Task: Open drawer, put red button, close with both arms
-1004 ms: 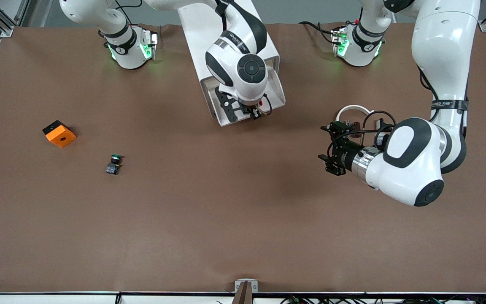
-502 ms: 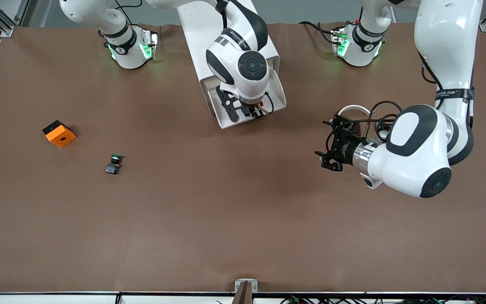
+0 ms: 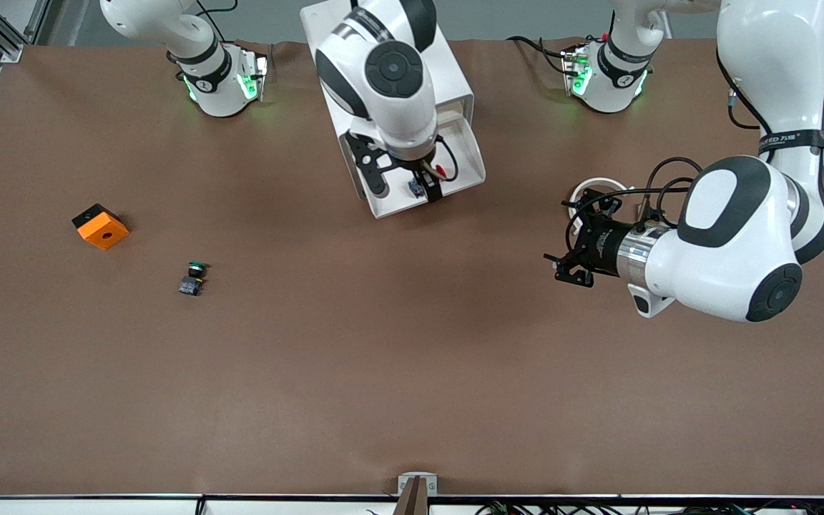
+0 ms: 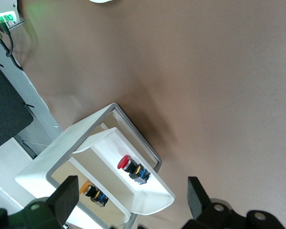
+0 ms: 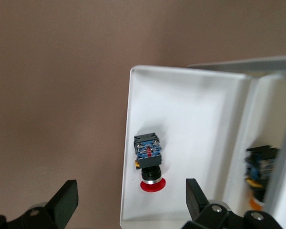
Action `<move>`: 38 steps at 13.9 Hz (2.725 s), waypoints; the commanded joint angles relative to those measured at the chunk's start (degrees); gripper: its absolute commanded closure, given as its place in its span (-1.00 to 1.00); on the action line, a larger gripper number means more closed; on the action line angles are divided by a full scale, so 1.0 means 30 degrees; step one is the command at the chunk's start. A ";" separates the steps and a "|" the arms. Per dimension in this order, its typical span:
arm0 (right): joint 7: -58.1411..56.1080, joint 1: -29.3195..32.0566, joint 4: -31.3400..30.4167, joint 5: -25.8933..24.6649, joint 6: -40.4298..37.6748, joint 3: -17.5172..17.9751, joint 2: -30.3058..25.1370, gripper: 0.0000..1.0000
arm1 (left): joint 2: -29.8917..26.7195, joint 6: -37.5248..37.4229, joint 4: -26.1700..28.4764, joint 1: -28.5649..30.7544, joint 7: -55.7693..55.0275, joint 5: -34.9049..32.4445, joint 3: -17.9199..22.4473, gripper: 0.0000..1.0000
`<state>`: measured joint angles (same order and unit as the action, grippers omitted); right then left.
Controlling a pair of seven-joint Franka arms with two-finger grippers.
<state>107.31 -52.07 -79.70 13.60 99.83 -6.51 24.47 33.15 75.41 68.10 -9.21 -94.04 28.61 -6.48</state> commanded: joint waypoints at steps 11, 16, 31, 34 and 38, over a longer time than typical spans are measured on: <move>-1.4254 0.6130 0.1078 -0.0225 -0.9454 0.0002 -0.4960 -1.00 | -0.1353 0.4774 0.0559 -0.1203 1.5682 -0.3518 -0.1150 -1.00; -1.9704 0.8238 -0.0912 -0.1134 -0.9545 -0.0027 -0.6660 -1.00 | -0.0855 0.6963 0.2368 -0.3080 1.9774 -0.6022 -0.1852 -1.00; -3.2921 1.3572 -1.0347 -0.4709 -0.2077 -0.0027 -1.1701 -1.00 | -0.2349 1.4208 0.8880 -0.5515 1.5877 -0.8275 -0.2089 -1.00; -3.4825 1.4626 -1.0932 -0.4739 -0.1053 -0.0027 -1.1963 -1.00 | -0.2232 1.4178 0.9203 -0.5545 1.5994 -0.9034 -0.2088 -1.00; -3.6647 1.5860 -1.1898 -0.4739 0.0091 -0.0027 -1.2461 -1.00 | -0.1647 1.5259 0.9144 -0.5982 1.5587 -0.9450 -0.2089 -1.00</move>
<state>-0.79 -6.35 -111.93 0.21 98.19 -7.49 -9.80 28.38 118.55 94.35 -26.27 -45.50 1.42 -12.61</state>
